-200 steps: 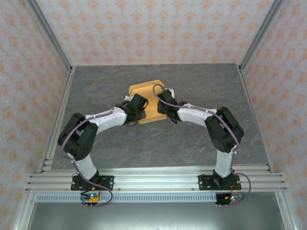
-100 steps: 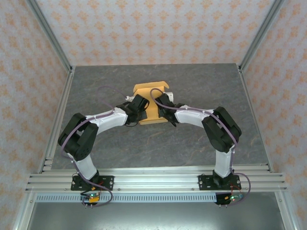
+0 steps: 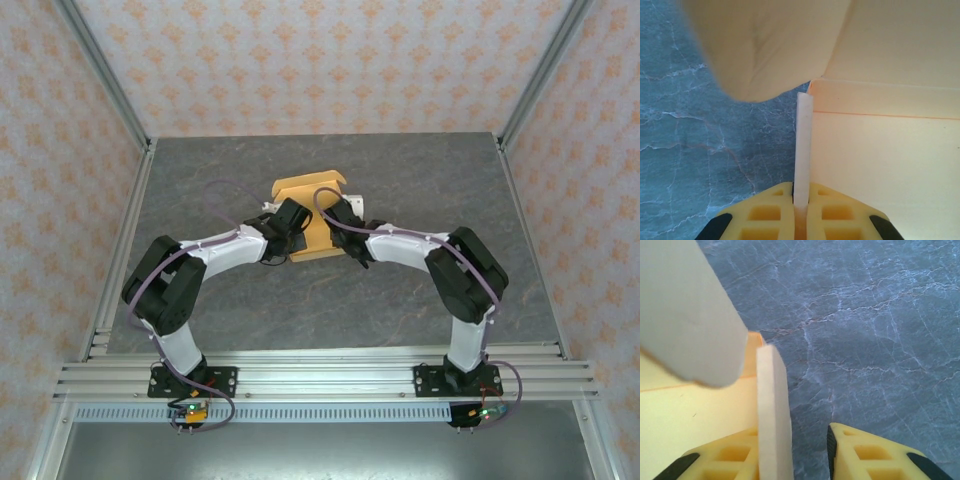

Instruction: Fold the paper box

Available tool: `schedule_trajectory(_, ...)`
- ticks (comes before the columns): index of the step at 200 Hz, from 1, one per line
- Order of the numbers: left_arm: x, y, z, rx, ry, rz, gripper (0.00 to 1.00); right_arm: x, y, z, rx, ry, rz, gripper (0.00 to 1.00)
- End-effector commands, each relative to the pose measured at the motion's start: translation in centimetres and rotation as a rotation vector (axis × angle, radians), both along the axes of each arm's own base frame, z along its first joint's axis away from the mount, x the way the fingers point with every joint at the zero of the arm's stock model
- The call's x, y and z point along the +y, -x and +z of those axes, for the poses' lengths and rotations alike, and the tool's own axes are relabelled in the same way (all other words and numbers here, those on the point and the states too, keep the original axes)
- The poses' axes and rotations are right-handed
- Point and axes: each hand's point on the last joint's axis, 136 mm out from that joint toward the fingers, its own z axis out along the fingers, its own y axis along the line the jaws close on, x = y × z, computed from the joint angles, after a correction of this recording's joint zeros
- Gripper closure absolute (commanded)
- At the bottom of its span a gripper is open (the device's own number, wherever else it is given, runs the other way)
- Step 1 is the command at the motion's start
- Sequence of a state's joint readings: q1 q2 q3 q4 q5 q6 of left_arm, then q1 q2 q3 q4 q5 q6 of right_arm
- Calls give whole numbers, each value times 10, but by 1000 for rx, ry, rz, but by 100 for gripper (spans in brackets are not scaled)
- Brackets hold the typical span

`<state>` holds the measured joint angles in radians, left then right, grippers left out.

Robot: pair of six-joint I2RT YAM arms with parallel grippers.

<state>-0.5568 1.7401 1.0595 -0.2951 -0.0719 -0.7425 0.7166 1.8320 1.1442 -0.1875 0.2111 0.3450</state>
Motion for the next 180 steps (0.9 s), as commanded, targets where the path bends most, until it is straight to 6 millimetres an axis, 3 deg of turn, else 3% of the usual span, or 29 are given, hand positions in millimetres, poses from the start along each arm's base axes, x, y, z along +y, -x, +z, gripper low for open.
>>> schedule_trajectory(1,13,-9,7,-37,-42,69,100,-5,13,23,37,-44,-9,66)
schedule_trajectory(51,12,-9,4,-27,-46,65,100,14,25,60,63,-195,51,55)
schedule_trajectory(73,13,-10,4,-17,-55,65,100,14,29,67,66,-221,42,55)
schedule_trajectory(143,10,-10,8,-29,-34,60,100,1,24,33,82,-79,52,56)
schedule_trajectory(180,9,-10,8,-21,-39,55,100,-3,21,10,97,-18,43,63)
